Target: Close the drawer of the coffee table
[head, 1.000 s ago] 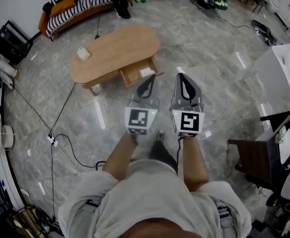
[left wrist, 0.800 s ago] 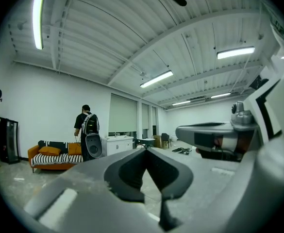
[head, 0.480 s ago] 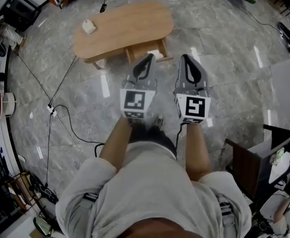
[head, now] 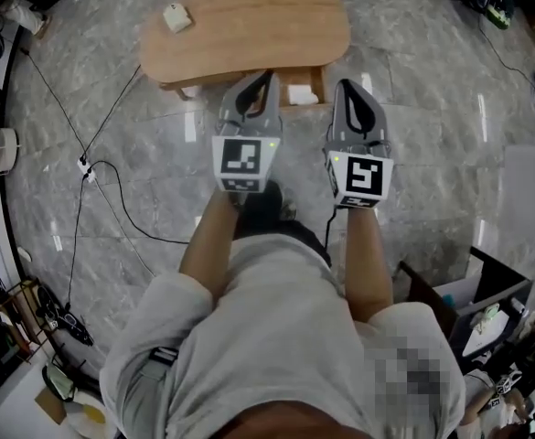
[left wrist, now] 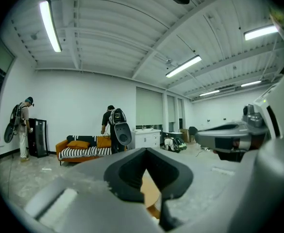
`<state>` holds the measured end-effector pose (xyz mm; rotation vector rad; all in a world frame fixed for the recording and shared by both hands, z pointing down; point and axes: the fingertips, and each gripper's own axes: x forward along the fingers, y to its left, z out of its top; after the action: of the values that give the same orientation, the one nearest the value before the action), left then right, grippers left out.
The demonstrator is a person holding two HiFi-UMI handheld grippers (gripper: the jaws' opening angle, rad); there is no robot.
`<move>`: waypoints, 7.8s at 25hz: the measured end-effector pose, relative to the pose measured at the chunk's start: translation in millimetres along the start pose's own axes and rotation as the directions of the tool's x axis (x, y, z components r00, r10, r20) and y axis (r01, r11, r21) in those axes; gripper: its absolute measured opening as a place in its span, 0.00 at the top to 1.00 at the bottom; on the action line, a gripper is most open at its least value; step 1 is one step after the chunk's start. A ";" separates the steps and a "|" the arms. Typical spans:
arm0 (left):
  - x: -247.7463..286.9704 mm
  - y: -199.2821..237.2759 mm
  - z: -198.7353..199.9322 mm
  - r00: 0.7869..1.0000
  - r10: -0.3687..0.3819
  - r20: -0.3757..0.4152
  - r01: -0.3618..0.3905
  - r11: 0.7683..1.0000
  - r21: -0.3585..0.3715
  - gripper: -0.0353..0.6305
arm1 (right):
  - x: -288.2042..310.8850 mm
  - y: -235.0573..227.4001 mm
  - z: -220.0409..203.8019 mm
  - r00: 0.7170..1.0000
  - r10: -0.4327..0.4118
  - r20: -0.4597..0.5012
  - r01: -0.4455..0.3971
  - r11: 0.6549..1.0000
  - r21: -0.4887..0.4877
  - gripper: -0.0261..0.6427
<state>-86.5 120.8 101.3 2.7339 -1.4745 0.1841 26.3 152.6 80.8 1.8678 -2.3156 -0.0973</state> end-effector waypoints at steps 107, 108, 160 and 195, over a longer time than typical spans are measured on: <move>95.7 68.9 -684.0 0.254 0.116 -0.960 0.619 0.744 0.253 0.78 | 129.4 -36.8 -696.5 0.264 0.214 -0.940 -0.892 0.426 -0.154 0.83; 94.4 67.7 -682.9 0.248 0.103 -0.963 0.618 0.749 0.239 0.78 | 128.6 -36.4 -695.0 0.260 0.218 -0.941 -0.894 0.421 -0.150 0.83; 157.3 118.6 -640.2 0.294 0.072 -0.953 0.572 0.786 0.235 0.76 | 197.1 -52.0 -661.8 0.281 0.213 -0.936 -0.847 0.514 -0.138 0.82; 193.5 153.2 -644.3 0.392 0.157 -0.906 -0.103 0.987 0.126 0.69 | 252.0 -79.5 -661.1 0.461 0.075 -0.884 -0.445 0.882 -0.157 0.68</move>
<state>-166.9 -71.3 759.1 1.8123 -1.2391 1.4782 162.9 -75.6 741.2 0.9406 -1.6333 0.3531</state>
